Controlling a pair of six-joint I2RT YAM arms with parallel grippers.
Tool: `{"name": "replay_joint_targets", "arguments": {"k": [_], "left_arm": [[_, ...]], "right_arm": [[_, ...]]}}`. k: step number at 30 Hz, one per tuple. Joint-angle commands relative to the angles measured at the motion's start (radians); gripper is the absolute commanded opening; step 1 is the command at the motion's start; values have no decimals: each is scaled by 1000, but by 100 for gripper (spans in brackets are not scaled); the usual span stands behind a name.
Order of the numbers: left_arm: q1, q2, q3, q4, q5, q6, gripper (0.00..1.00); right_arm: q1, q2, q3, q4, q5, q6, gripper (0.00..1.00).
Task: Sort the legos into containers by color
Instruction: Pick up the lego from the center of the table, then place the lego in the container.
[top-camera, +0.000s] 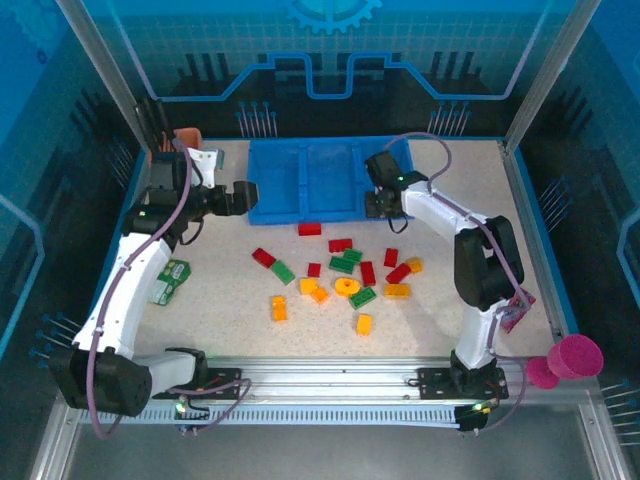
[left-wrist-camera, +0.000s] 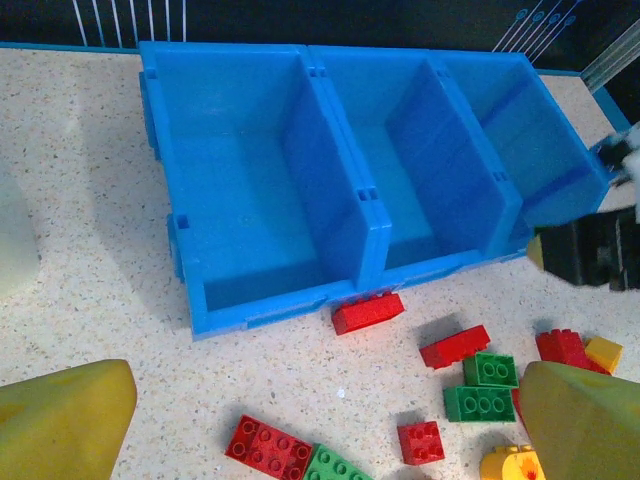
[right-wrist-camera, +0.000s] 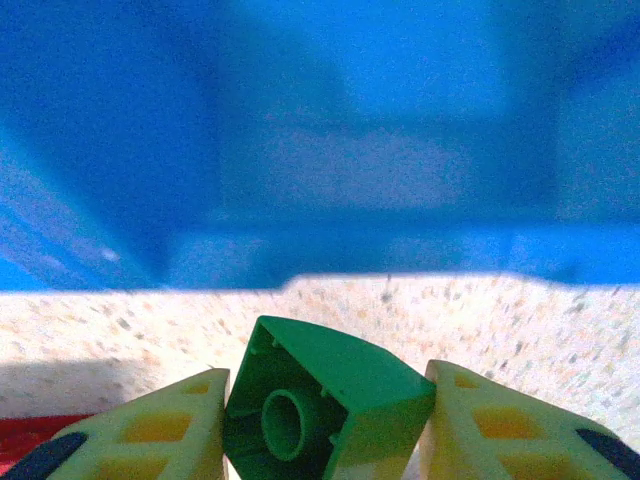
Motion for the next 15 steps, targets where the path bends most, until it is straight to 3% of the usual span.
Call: {"name": "replay_joint_targets", "arguments": {"k": [1,15], "left_arm": [[6,-25,-13,11,20,7,99],[6,-17,-17,10,24,10,99]], "right_arm": [[-42,50,93,-14,45,-53,40],[-134,348,461,-87,-4,-102,42]]}}
